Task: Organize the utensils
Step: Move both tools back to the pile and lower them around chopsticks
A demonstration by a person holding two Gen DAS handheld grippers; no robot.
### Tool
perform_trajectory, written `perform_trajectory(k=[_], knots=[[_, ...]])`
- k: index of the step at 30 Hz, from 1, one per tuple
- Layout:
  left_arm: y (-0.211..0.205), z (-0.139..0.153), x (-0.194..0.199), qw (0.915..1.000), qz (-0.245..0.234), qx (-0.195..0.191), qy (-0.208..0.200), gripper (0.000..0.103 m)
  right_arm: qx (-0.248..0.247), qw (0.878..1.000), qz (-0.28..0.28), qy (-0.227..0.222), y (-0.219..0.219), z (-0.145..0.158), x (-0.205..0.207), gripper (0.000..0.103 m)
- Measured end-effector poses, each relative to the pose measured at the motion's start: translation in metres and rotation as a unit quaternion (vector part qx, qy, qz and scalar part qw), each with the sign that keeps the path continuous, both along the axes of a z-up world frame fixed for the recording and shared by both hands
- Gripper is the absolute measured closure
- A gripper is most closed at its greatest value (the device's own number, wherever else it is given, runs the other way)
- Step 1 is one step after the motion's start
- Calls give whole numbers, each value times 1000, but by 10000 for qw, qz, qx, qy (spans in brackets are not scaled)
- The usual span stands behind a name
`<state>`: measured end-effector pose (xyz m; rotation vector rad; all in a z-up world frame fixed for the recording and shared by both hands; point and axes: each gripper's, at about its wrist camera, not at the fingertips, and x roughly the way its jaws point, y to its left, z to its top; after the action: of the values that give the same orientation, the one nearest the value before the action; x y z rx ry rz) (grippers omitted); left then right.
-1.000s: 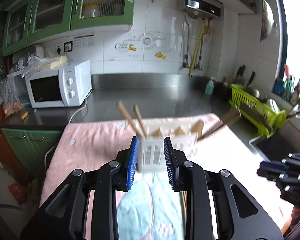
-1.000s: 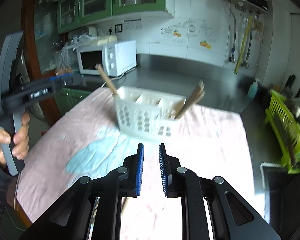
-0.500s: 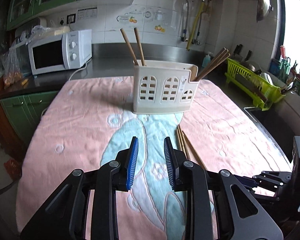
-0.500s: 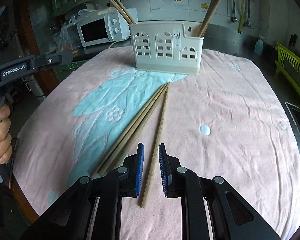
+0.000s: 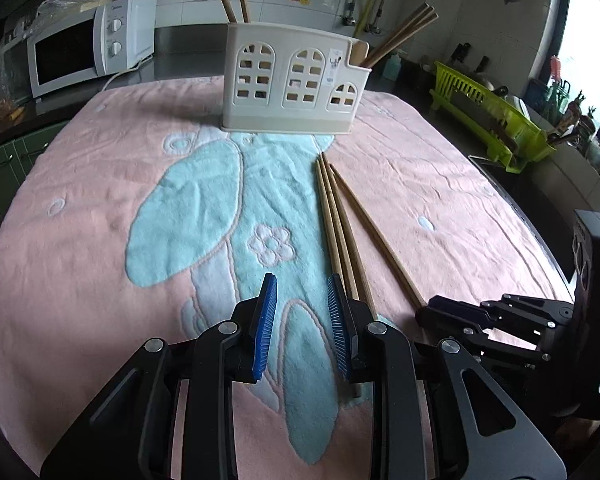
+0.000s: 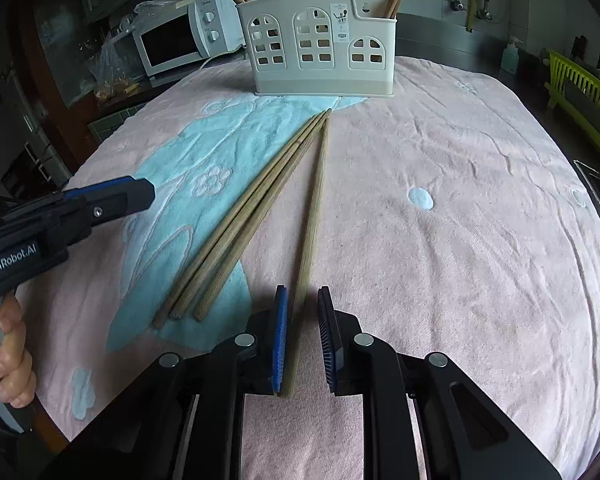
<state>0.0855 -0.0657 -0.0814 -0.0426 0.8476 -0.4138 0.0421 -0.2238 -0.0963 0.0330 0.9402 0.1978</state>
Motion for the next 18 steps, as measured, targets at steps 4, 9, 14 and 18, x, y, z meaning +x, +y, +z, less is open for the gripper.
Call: perform_trajectory(k=[4,9,14,18], knots=[[-11,-13,3,9997,-133,62,182,76,-13,10000,-71,-12,-3,-1,1,95],[-19,-21,6,9993,-215,127,285,77,43,9999,-126,-21,-9,-1,-1,95],[-24,-26,7,9989,-244,172,361,77,97,9998,-189,-23,-15,-1,-4,96],[-27,-26,7,9988,-244,276,325,77,85,9997,-219,-40,-19,-1,-6,96]])
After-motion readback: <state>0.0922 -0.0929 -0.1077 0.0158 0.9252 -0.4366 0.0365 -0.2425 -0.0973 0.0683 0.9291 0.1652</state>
